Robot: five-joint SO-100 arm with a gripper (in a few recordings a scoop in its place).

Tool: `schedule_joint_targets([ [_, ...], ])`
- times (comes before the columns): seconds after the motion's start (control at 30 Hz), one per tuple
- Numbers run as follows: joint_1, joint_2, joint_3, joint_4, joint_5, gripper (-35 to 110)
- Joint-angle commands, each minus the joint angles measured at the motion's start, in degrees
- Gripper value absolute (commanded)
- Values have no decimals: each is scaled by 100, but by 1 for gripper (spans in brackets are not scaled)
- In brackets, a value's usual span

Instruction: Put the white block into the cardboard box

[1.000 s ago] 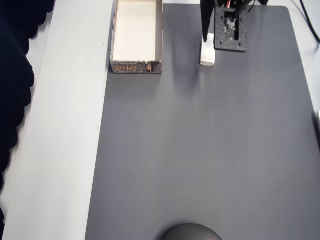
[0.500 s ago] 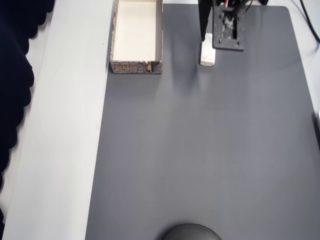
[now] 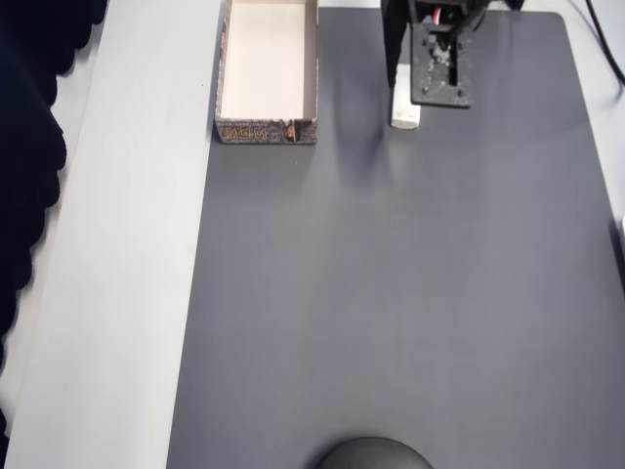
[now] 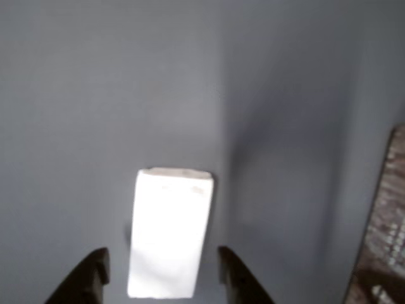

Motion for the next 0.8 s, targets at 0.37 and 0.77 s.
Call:
schedule_joint_targets([
  [0.37,26,-193,-316,-308,132,28],
  [0.77,35,-343,-193,-527,149,28],
])
